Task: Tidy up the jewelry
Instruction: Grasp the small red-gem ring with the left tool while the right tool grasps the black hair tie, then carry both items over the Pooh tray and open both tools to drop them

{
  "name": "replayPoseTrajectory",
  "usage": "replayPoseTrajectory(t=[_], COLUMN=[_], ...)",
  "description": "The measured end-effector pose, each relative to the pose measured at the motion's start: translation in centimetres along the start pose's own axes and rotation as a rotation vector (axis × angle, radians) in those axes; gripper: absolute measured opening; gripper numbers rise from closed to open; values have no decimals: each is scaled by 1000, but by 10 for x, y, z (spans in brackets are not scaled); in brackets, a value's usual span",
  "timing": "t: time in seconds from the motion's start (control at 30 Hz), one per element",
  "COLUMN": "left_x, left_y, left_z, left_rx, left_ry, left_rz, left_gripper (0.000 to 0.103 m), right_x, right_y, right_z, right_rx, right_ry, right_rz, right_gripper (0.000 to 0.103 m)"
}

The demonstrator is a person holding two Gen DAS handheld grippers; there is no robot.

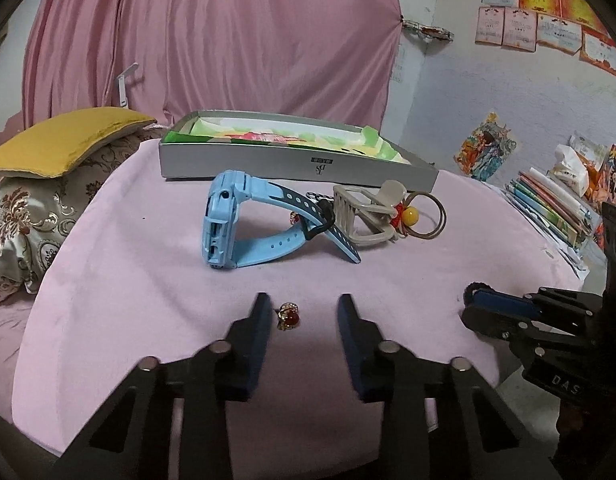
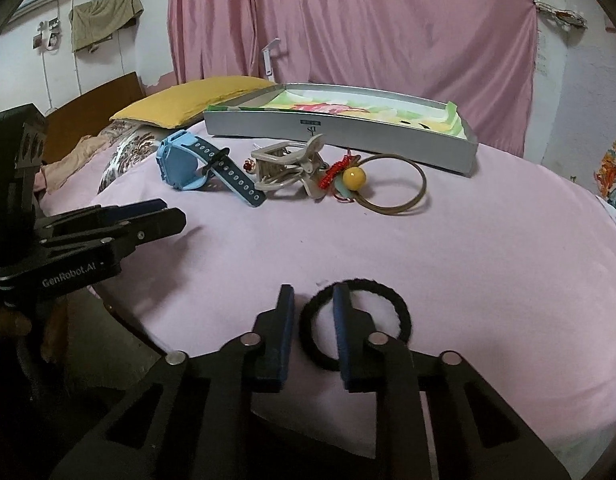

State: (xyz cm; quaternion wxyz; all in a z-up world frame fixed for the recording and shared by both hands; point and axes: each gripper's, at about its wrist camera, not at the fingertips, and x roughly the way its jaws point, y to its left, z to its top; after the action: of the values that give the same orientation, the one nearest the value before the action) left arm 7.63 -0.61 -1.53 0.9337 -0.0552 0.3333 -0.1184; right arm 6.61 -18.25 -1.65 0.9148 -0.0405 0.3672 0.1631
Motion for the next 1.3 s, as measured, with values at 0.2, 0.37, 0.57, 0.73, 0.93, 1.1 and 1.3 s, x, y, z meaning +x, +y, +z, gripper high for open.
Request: replayPoseTrajectory(t=[0.2,0.37,0.57,0.73,0.93,1.1,1.3], left_x=[1,0,-9,-18,-26,-27,-14], left_y=[-1,-6,-13,-17,-20,-12,4], left_z=[1,1,11,31,67,109,148], left_rx=[6,15,26,38,84,123,151], left_ry=[9,-6,-88,-171,-270,-360,-412], left_rz=[-12,-35,-60,-66,-38,2,29], left_gripper=[11,11,11,11,11,11,11], right_x=[6,8,-6,-21,-32,-28,-5], right_y=[4,6,10,17,19,24,23], right_z=[5,7,18,39,74,113,162], right_rx=[17,24,8,-40,-114,-175,-188], right_ry=[-18,-65,-173,-289,-404,-481,-506], right_rz=[27,58,49,27,-4,-37,-46], right_gripper=[5,4,4,4,4,4,4])
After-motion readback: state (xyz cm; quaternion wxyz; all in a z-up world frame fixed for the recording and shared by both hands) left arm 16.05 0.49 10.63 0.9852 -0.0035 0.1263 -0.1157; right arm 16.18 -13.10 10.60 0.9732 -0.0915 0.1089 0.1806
